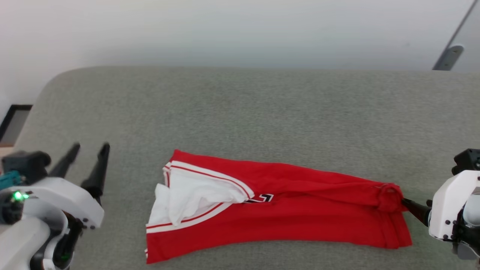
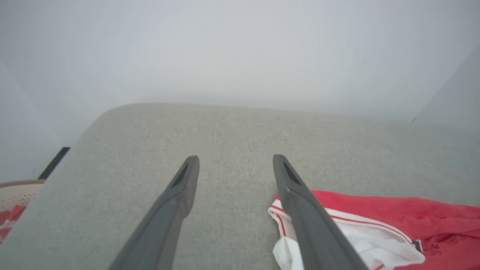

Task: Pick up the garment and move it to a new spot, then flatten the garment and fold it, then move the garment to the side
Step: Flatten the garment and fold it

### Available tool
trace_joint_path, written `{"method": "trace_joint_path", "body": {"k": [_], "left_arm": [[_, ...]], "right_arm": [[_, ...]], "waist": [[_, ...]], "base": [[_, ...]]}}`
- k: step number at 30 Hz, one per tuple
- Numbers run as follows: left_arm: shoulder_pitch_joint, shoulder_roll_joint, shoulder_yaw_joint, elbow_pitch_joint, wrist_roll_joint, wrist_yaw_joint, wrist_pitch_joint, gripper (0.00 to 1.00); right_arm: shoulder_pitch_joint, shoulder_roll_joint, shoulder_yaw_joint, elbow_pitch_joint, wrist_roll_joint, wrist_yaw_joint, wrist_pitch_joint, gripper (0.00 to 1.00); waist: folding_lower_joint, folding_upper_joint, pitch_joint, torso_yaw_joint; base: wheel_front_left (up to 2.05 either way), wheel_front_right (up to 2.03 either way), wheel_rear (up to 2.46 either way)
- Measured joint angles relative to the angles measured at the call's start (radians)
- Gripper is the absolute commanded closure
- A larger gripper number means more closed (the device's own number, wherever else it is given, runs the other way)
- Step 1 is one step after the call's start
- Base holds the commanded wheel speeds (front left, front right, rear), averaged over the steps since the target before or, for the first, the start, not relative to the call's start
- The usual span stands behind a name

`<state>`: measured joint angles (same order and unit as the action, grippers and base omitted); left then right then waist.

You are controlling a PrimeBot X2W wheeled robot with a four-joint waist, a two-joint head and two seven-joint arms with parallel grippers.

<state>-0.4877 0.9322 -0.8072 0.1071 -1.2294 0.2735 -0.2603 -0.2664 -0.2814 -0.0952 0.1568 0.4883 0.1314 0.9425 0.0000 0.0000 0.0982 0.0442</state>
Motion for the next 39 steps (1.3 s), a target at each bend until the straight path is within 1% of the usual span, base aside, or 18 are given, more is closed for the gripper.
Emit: {"method": "trace_joint_path", "body": {"k": [2, 4, 6, 9, 14, 18, 19, 20, 21, 25, 26, 27, 28, 35, 39], "left_arm": [[0.059, -0.044, 0.120, -0.004, 0.076, 0.000, -0.004, 0.00], [0.144, -0.086, 0.210, -0.002, 0.165, -0.008, -0.003, 0.00], [0.216, -0.146, 0.320, -0.007, 0.229, -0.027, -0.003, 0.00], [0.299, -0.216, 0.448, -0.008, 0.337, -0.069, -0.003, 0.00], [0.390, -0.340, 0.611, -0.009, 0.472, -0.143, -0.003, 0.00], [0.427, -0.419, 0.702, 0.011, 0.542, -0.211, -0.003, 0.00], [0.427, -0.419, 0.702, 0.011, 0.542, -0.211, -0.003, 0.00], [0.431, -0.437, 0.720, 0.017, 0.559, -0.228, -0.003, 0.00], [0.434, -0.456, 0.739, 0.021, 0.570, -0.242, -0.003, 0.00], [0.441, -0.506, 0.796, 0.043, 0.619, -0.292, -0.003, 0.00], [0.445, -0.525, 0.821, 0.055, 0.639, -0.312, -0.003, 0.00], [0.445, -0.525, 0.821, 0.055, 0.639, -0.312, -0.003, 0.00], [0.446, -0.540, 0.843, 0.065, 0.658, -0.329, -0.003, 0.00], [0.446, -0.592, 0.912, 0.069, 0.694, -0.368, -0.003, 0.00], [0.446, -0.607, 0.928, 0.073, 0.711, -0.381, -0.003, 0.00]], "right_arm": [[-0.005, 0.004, -0.016, 0.016, -0.006, 0.000, 0.014, 0.00], [-0.010, 0.008, -0.024, 0.034, -0.012, 0.000, 0.026, 0.00], [-0.013, 0.013, -0.029, 0.051, -0.016, 0.000, 0.035, 0.00], [-0.023, 0.017, -0.031, 0.082, -0.024, 0.000, 0.038, 0.00], [-0.040, 0.020, -0.024, 0.153, -0.035, 0.000, 0.037, 0.00], [-0.061, 0.011, 0.005, 0.212, -0.031, 0.000, 0.028, 0.00], [-0.061, 0.011, 0.005, 0.212, -0.031, 0.000, 0.028, 0.27], [-0.066, 0.004, 0.013, 0.227, -0.027, 0.000, 0.021, 0.53], [-0.072, -0.002, 0.022, 0.240, -0.021, 0.000, 0.015, 1.00], [-0.083, -0.021, 0.050, 0.286, 0.006, 0.000, -0.023, 1.00], [-0.091, -0.022, 0.062, 0.309, 0.018, 0.000, -0.042, 1.00], [-0.091, -0.022, 0.062, 0.309, 0.018, 0.000, -0.042, 1.00], [-0.093, -0.035, 0.072, 0.327, 0.040, 0.000, -0.052, 1.00], [-0.113, -0.076, 0.097, 0.360, 0.075, 0.002, -0.091, 1.00], [-0.119, -0.115, 0.083, 0.378, 0.075, 0.002, -0.103, 1.00]], "waist": [[0.0000, 0.0000, 0.004, 0.014], [-0.0001, 0.0000, 0.007, 0.028], [0.0000, 0.0000, 0.010, 0.042], [0.0000, 0.0000, 0.013, 0.061], [0.0000, 0.0000, 0.016, 0.089], [0.0000, 0.0000, 0.018, 0.107], [0.0000, 0.0000, 0.018, 0.107], [0.0000, 0.0000, 0.018, 0.110], [0.0000, 0.0000, 0.018, 0.113], [0.0000, 0.0000, 0.015, 0.123], [0.0000, 0.0000, 0.013, 0.127], [0.0000, 0.0000, 0.013, 0.127], [0.0000, 0.0000, 0.011, 0.129], [0.0000, 0.0000, 0.013, 0.124], [0.0000, 0.0000, 0.014, 0.118]], "base": [[0.00, 0.00, 0.00], [0.00, 0.00, 0.00], [0.00, 0.00, 0.00], [0.00, 0.00, 0.00], [0.00, 0.00, 0.00], [0.00, 0.00, 0.00], [0.00, 0.00, 0.00], [0.00, 0.00, 0.00], [0.00, 0.00, 0.00], [0.00, 0.00, 0.00], [0.00, 0.00, 0.00], [0.00, 0.00, 0.00], [0.00, 0.00, 0.00], [0.00, 0.00, 0.00], [0.00, 0.00, 0.00]]}}
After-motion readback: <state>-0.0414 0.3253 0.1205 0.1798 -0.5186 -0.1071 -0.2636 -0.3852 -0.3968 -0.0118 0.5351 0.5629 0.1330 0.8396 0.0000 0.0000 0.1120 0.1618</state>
